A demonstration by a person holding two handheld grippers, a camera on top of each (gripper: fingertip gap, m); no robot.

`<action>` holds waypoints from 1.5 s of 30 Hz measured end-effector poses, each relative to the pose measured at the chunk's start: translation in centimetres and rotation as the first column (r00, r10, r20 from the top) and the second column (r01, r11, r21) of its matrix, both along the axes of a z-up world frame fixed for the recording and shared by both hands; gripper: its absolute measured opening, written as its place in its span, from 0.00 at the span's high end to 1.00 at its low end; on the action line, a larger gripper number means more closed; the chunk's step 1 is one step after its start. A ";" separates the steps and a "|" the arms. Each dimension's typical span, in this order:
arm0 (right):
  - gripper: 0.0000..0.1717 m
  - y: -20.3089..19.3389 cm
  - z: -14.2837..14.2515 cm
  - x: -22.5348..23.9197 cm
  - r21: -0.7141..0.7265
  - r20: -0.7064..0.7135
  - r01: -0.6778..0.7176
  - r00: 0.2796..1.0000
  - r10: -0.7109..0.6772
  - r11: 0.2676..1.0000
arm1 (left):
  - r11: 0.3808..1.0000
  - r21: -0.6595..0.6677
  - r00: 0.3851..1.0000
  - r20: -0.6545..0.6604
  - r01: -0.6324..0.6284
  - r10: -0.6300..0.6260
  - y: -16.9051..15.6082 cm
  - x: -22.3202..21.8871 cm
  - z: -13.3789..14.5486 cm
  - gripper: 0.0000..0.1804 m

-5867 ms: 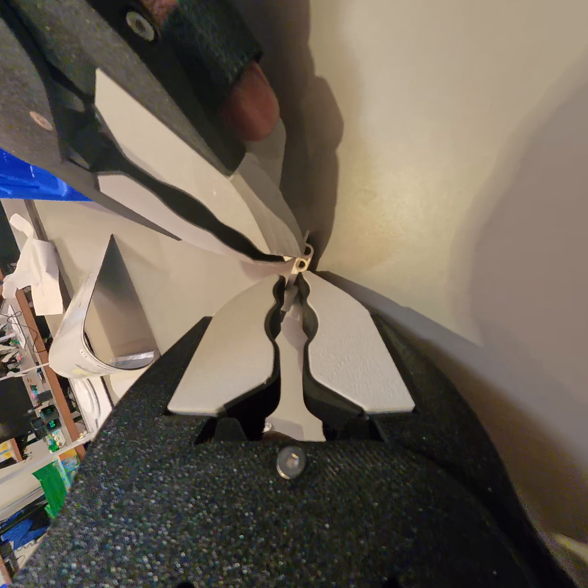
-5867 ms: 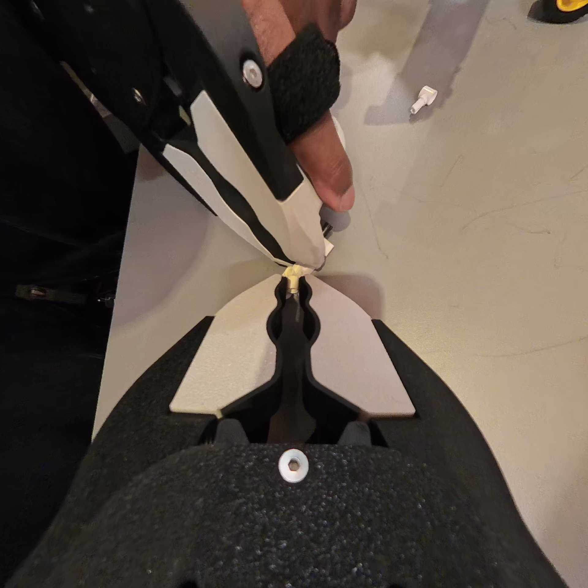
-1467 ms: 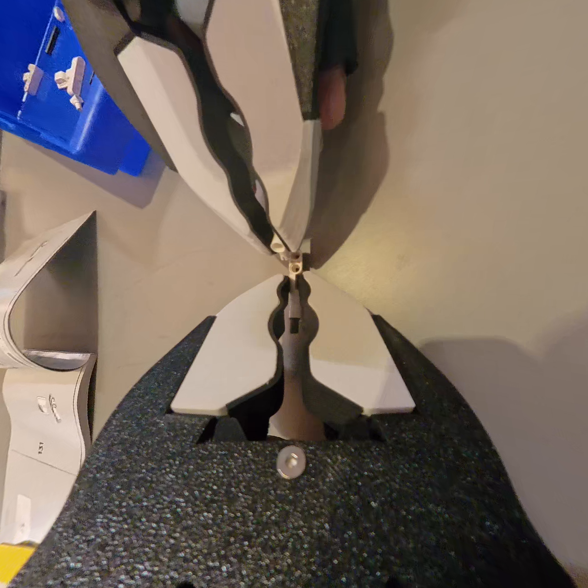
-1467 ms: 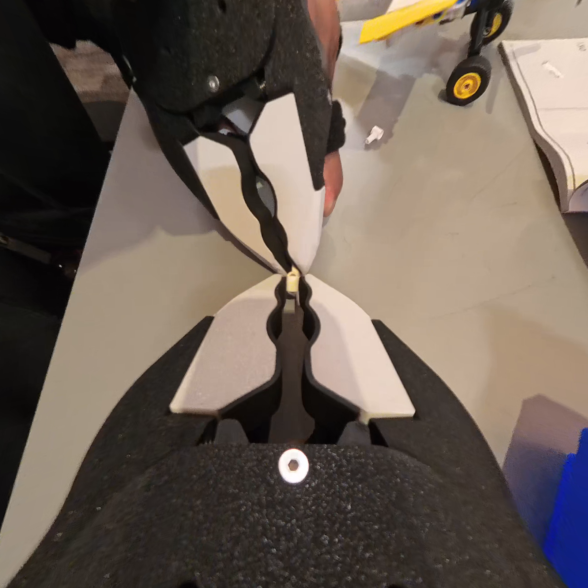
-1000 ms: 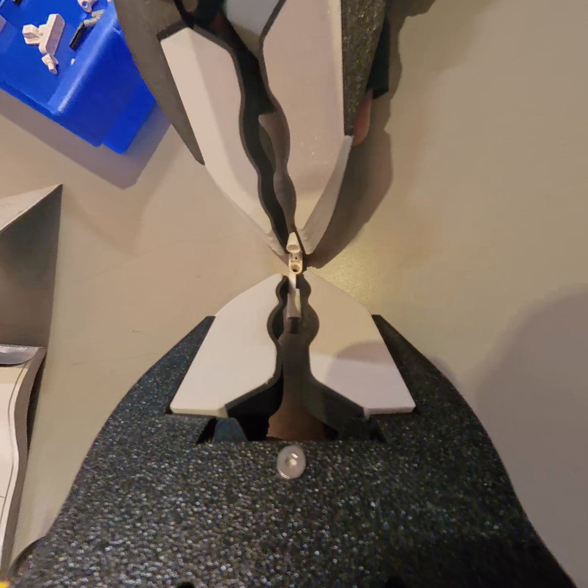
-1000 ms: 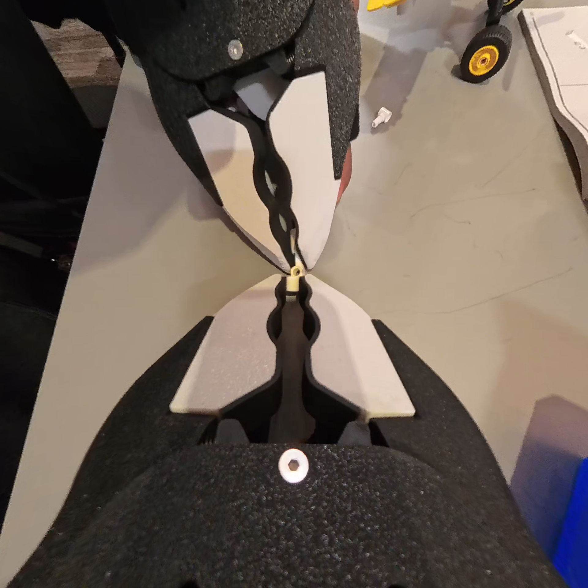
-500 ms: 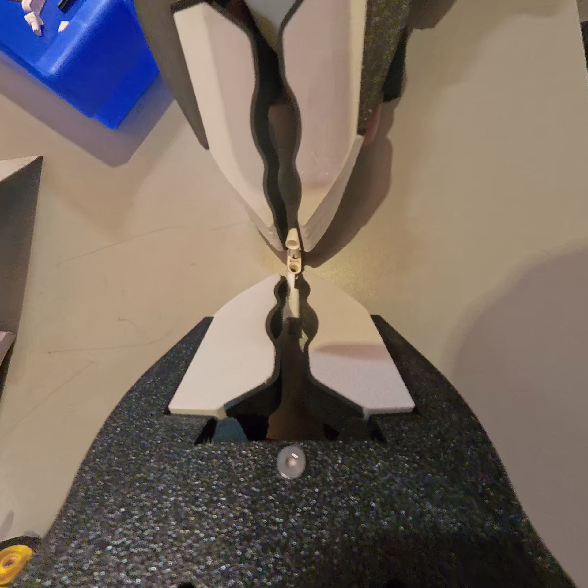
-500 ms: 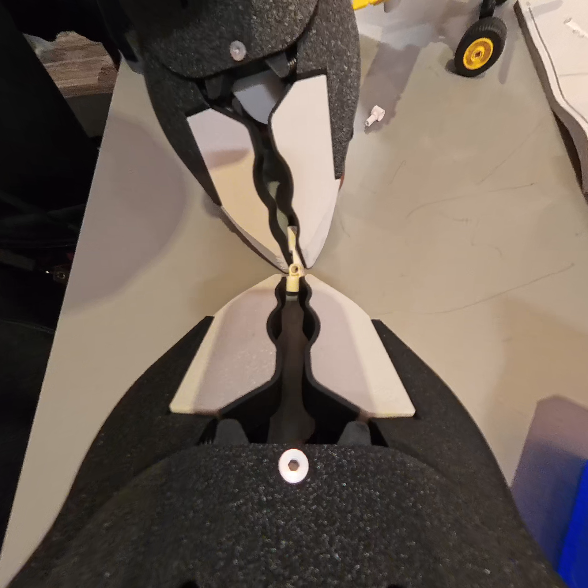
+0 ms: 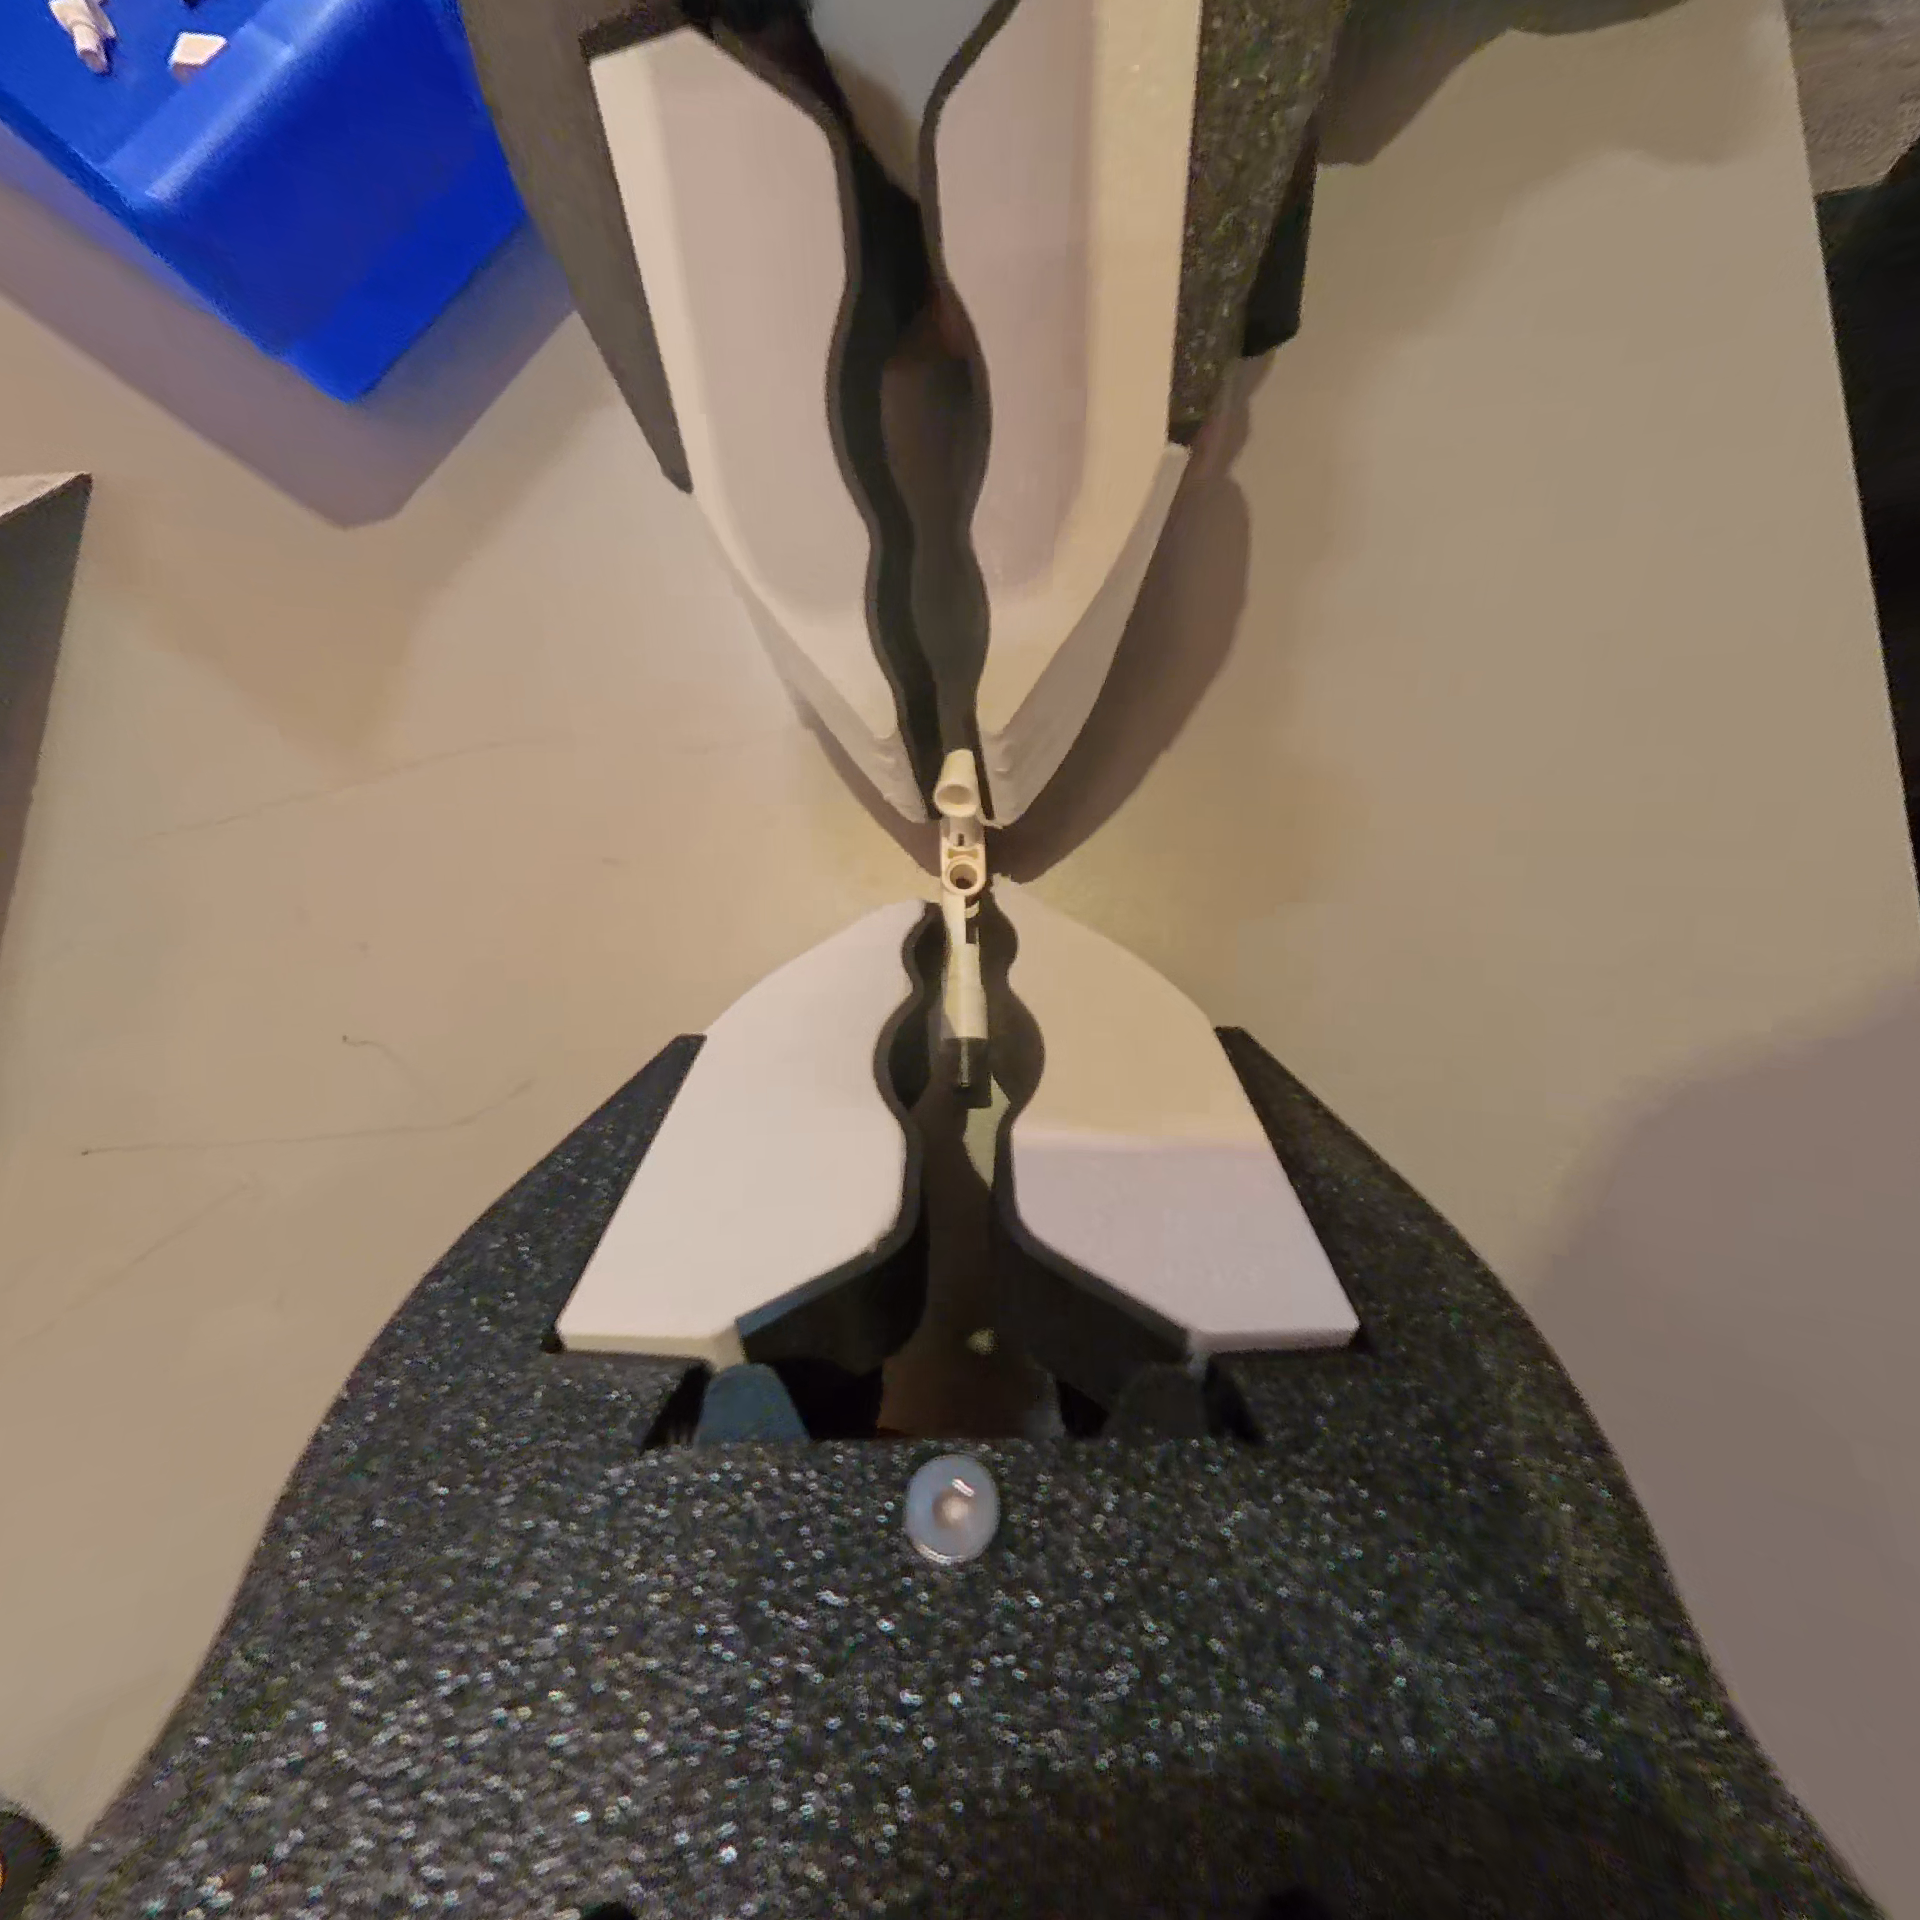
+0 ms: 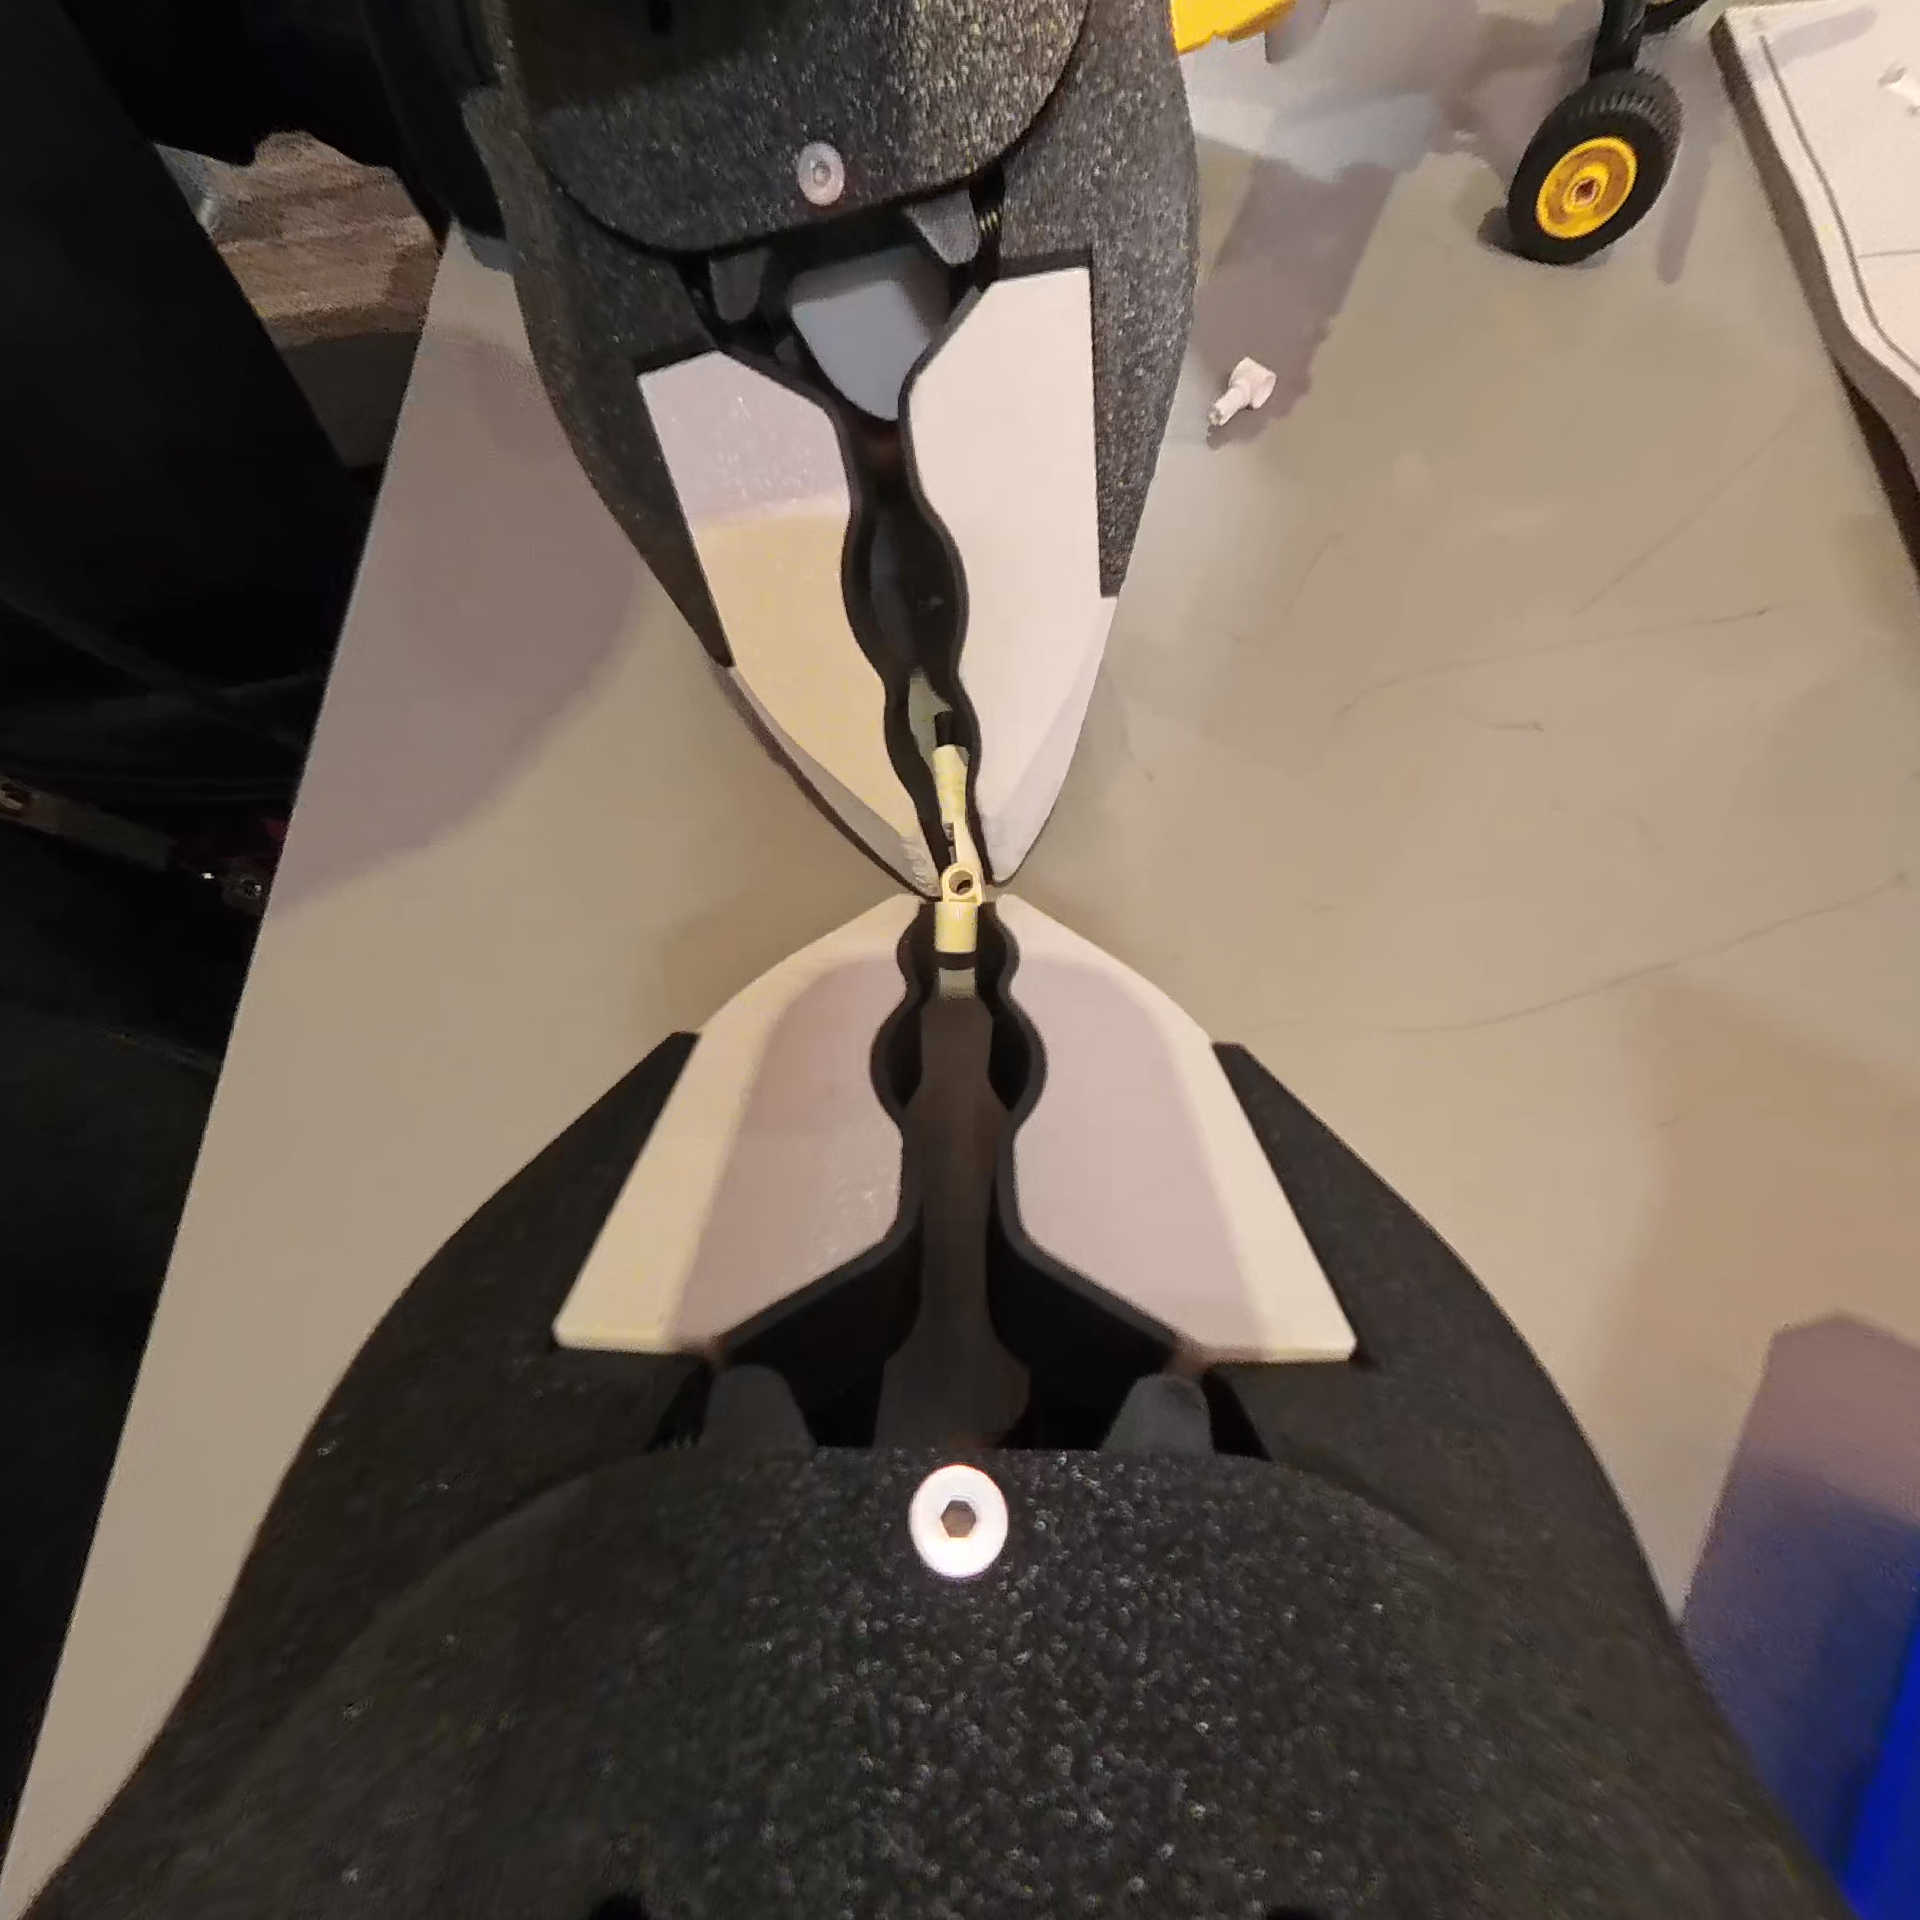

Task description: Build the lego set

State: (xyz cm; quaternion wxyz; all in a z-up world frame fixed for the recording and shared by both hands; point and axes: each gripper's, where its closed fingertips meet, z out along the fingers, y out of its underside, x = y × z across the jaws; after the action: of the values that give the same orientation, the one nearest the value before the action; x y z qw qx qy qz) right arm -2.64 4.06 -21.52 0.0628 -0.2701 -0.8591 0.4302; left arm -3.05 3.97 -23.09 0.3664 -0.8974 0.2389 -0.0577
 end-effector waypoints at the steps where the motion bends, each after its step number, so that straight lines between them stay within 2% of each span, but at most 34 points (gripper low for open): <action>1: 0.96 0.0 -0.1 0.0 -0.004 0.015 -0.001 1.000 0.001 1.000 | 1.000 0.000 1.000 -0.009 0.001 0.000 0.0 0.0 0.0 0.96; 9: 0.96 0.0 -0.2 -0.3 -0.004 0.042 0.011 0.999 -0.011 1.000 | 1.000 0.006 0.999 -0.033 -0.009 0.009 0.1 -0.2 -0.1 0.95; 14: 0.96 0.1 -0.1 -0.4 0.004 -0.001 0.015 1.000 -0.015 1.000 | 1.000 0.016 0.999 -0.030 -0.010 0.011 0.4 -0.2 -0.1 0.96; 21: 0.96 0.5 1.5 -0.2 -0.058 -0.094 -0.011 0.996 0.005 0.998 | 0.997 0.048 0.984 0.167 -0.063 0.054 0.7 0.4 1.4 0.97; 25: 0.96 0.5 1.8 0.0 -0.080 -0.104 -0.023 0.994 0.015 0.997 | 0.996 0.056 0.978 0.201 -0.065 0.052 0.7 0.6 1.7 0.97; 37: 0.96 0.2 1.0 -0.1 -0.031 0.032 -0.002 0.999 0.003 1.000 | 0.999 0.041 0.995 0.095 -0.029 0.025 0.6 0.5 1.0 0.97; 45: 0.96 0.0 0.4 0.1 -0.003 0.048 -0.005 0.999 0.005 1.000 | 0.999 0.032 0.997 0.072 -0.003 0.001 0.3 0.6 0.6 0.97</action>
State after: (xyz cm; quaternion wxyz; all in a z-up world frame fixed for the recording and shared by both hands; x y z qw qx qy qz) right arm -2.49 4.02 -21.10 0.0407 -0.2783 -0.8604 0.4249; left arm -2.42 4.28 -22.52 0.3890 -0.8890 0.2256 -0.0860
